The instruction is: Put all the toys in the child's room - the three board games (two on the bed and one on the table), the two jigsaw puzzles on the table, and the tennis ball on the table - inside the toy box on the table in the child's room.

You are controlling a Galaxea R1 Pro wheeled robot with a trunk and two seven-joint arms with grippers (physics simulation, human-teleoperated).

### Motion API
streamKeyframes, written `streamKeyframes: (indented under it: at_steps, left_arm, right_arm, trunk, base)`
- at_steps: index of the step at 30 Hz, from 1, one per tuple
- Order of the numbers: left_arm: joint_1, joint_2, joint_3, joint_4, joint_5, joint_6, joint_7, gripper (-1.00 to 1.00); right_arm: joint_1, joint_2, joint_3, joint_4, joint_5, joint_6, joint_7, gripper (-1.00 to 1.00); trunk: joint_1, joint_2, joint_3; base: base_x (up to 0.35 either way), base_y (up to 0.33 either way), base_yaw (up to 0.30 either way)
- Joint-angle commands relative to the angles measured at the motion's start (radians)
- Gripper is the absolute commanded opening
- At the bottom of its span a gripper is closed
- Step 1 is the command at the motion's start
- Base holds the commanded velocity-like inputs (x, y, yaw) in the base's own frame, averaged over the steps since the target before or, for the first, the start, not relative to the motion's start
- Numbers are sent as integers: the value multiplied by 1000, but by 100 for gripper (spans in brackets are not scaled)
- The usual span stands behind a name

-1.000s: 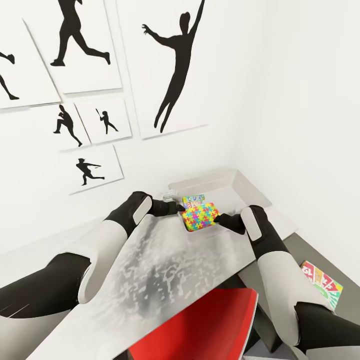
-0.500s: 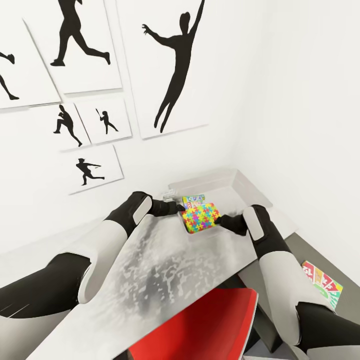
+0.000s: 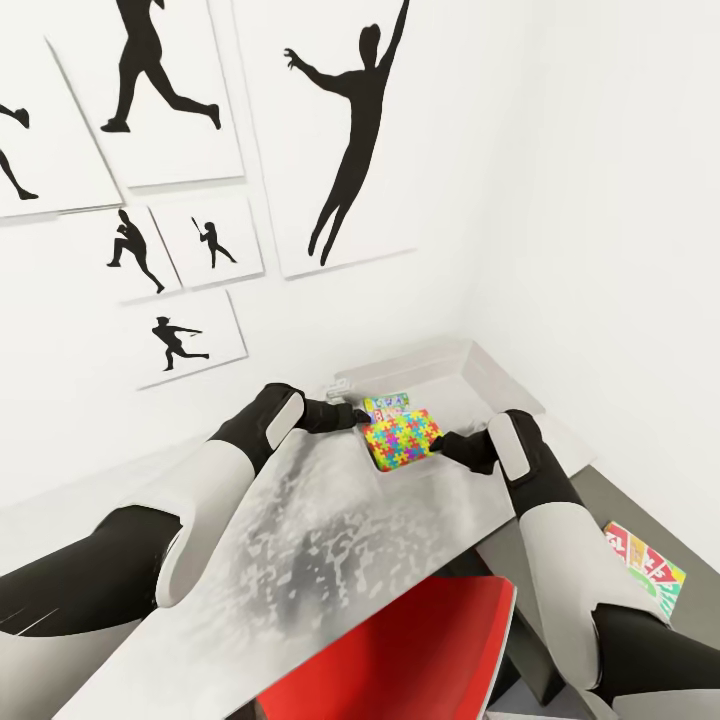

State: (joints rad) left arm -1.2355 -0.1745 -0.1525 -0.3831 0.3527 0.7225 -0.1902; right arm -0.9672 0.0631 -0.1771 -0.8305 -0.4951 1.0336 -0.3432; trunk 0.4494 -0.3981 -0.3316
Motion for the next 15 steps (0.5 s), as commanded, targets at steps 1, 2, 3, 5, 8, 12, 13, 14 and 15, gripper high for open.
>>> streamKeyframes:
  at_steps: [1,2,3,5,8,12,13,14,15]
  left_arm:
    - [-1,0,-1,0,-3,3,-3,100]
    - [-1,0,-1,0,-3,3,-3,100]
    - [-1,0,-2,0,-3,3,-3,100]
    - [-1,0,-2,0,-3,3,-3,100]
    - [-1,0,-2,0,-3,3,-3,100]
    - [-1,0,-2,0,-3,4,-3,100]
    - [-1,0,-2,0,-3,4,-3,100]
    - [-1,0,-2,0,-3,4,-3,100]
    - [-1,0,-2,0,-3,5,-3,100]
  right_arm:
    - [-1,1,-3,-1,-8,3,-10,100]
    - [-1,1,-3,-1,-8,3,-10,100]
    - [-1,1,-3,-1,-8,3,-10,100]
    - [-1,1,-3,-1,-8,3,-10,100]
    - [-1,3,-2,-1,-8,3,-10,100]
    - [-1,6,-2,-1,-8,3,-10,100]
    - [-1,7,-2,-1,-8,3,-10,100]
    - [-1,7,-2,-1,-8,3,-10,100]
    - [-1,7,-2,-1,-8,3,-10,100]
  trunk:
    - [1,-2,-2]
    - [1,-2,-2]
    - [1,-2,-2]
    - [1,-2,-2]
    - [1,-2,-2]
    - [1,-2,-2]
    - [1,-2,-2]
    - [1,-2,-2]
    - [1,-2,-2]
  base:
    - [0,0,0]
    - [0,0,0]
    - [0,0,0]
    - [0,0,0]
    - [0,0,0]
    - [0,0,0]
    - [0,0,0]
    - [0,0,0]
    - [0,0,0]
